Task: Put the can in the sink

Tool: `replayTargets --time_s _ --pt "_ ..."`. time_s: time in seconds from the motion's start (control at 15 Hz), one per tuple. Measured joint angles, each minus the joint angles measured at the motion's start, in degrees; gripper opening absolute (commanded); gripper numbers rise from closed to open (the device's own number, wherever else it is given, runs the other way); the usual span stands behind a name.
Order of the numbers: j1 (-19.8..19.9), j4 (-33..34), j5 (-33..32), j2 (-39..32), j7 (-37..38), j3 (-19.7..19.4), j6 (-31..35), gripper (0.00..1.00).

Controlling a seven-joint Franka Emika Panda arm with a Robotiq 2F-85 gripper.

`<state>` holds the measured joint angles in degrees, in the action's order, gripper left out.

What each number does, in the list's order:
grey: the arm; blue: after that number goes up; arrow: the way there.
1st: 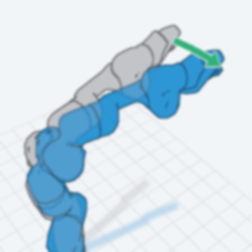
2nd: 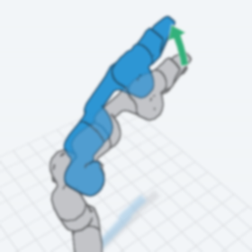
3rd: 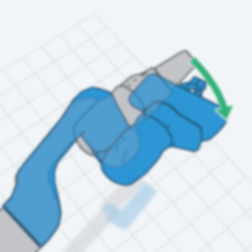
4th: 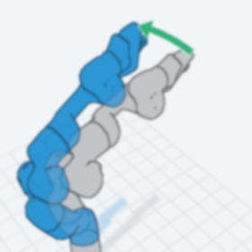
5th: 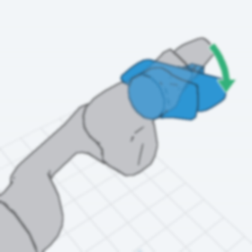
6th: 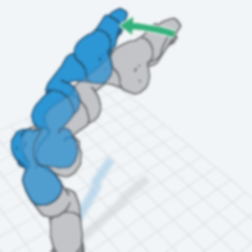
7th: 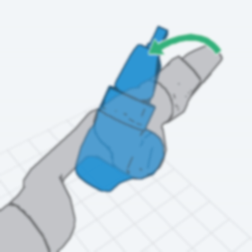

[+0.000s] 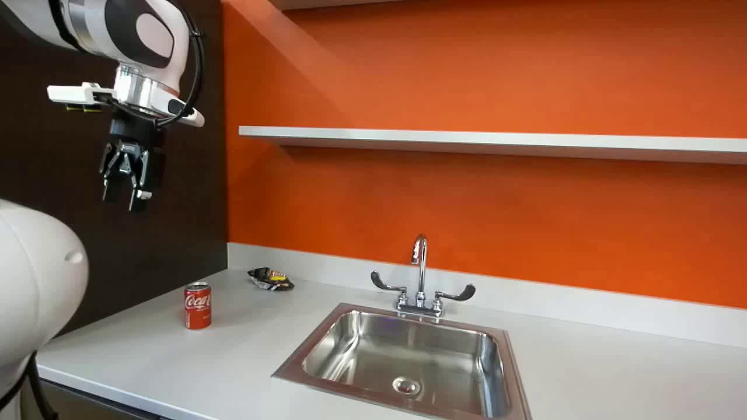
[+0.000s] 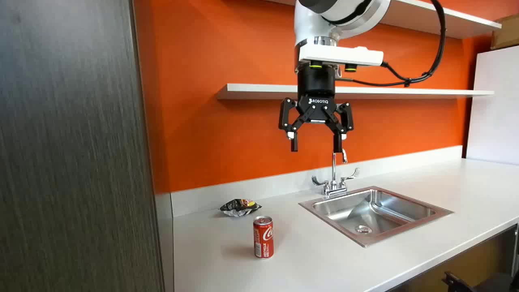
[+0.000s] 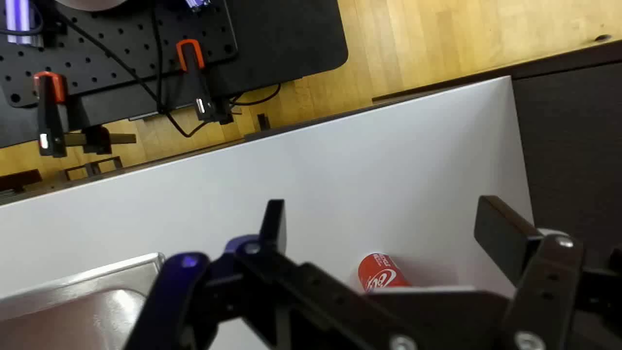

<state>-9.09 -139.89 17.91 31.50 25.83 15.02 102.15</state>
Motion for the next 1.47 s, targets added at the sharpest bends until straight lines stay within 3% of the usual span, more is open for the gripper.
replayTargets --time_s 0.33,0.67,1.07,1.47 --pt "0.00 -0.01 0.00 -0.01 -0.04 0.09 1.01 1.00" --pt "-0.52 0.01 -0.77 -1.52 -0.73 2.52 9.47 1.00" --pt "-0.86 0.70 -7.11 -8.48 -0.69 5.84 16.79 1.00" --pt "-0.86 3.12 -12.05 -16.97 -0.58 6.18 21.41 1.00"
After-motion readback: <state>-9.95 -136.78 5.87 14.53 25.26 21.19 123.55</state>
